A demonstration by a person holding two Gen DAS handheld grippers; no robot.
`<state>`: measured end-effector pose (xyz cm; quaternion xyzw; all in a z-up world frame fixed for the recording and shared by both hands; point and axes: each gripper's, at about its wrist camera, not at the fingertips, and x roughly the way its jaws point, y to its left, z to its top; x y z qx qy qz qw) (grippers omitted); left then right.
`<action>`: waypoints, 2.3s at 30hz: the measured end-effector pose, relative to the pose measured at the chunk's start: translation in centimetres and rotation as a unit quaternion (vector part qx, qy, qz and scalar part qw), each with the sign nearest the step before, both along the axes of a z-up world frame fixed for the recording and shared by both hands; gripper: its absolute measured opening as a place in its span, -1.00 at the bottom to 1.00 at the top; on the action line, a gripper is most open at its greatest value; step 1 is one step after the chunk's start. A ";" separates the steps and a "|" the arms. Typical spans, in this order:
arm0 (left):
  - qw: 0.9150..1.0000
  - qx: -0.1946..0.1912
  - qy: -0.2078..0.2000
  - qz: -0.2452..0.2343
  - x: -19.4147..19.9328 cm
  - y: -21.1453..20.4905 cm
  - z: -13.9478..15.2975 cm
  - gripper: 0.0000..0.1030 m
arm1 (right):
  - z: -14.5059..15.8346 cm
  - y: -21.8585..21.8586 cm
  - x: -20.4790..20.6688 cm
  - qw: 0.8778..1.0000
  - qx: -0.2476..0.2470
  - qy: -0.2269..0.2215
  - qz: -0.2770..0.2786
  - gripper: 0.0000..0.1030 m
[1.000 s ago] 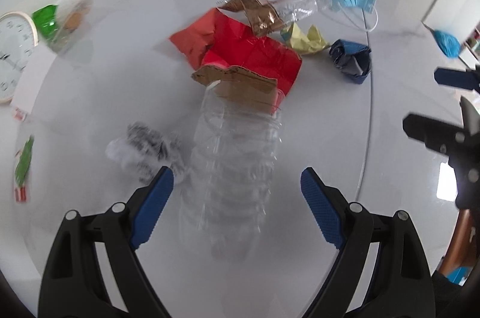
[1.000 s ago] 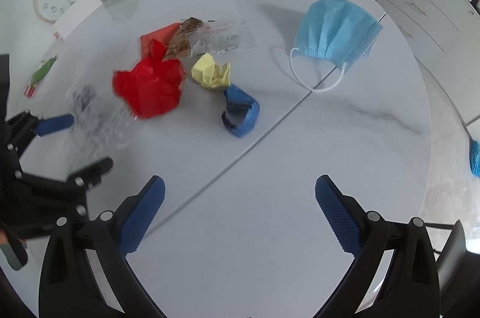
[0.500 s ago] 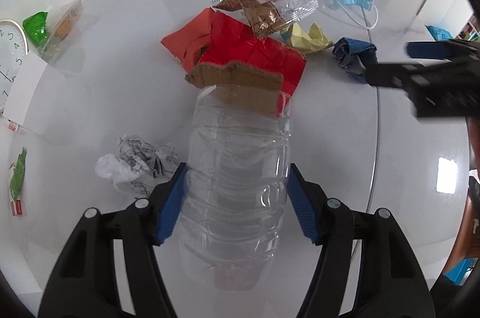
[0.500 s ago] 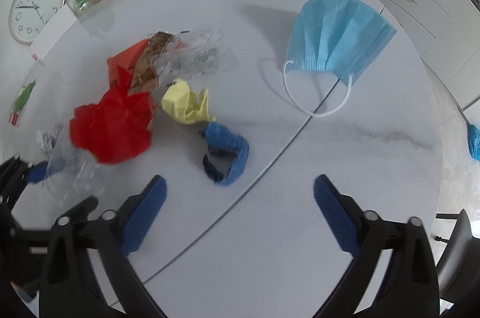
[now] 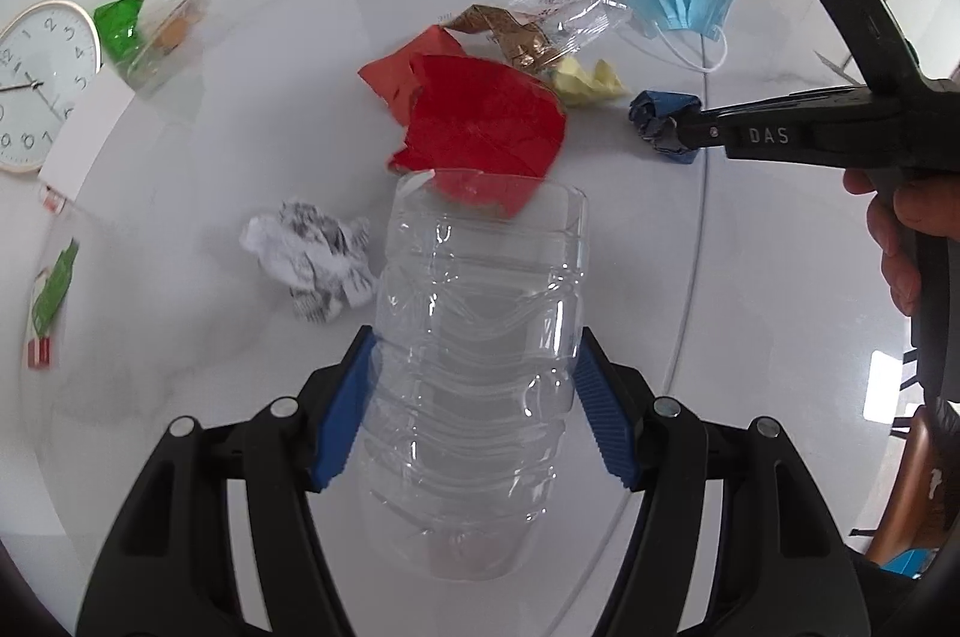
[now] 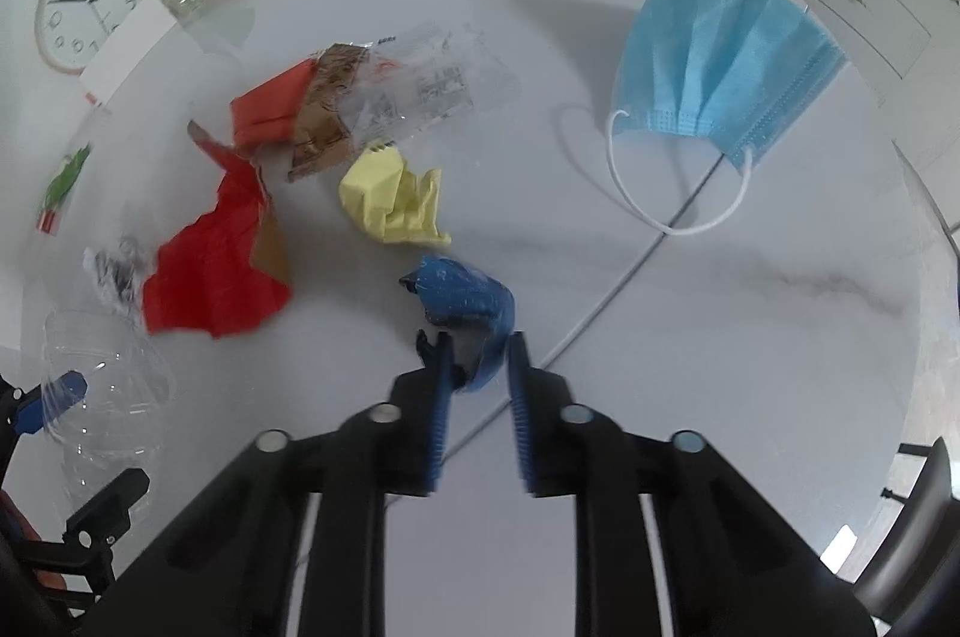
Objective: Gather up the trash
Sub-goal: 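Grasp the clear plastic bottle with the left tool while the right tool grasps the blue cloth, then carry the bottle and blue cloth to the white bin and release both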
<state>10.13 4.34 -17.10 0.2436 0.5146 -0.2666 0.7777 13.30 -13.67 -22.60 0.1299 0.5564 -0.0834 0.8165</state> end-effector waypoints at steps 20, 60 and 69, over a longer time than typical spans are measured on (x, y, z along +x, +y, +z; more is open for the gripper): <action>0.997 -0.010 0.014 0.075 -4.9 0.4 0.0 0.22 | -1.0 -0.3 -1.3 0.997 0.007 0.006 0.070 -0.61; 0.970 -0.006 0.093 -0.224 -28.2 -27.5 -2.4 0.22 | -4.8 -22.0 -40.5 0.986 0.018 0.076 -0.146 0.50; 0.962 -0.009 0.104 -0.254 -29.3 -28.3 -2.1 0.66 | -3.0 -23.0 -41.8 0.985 0.001 0.061 -0.160 0.58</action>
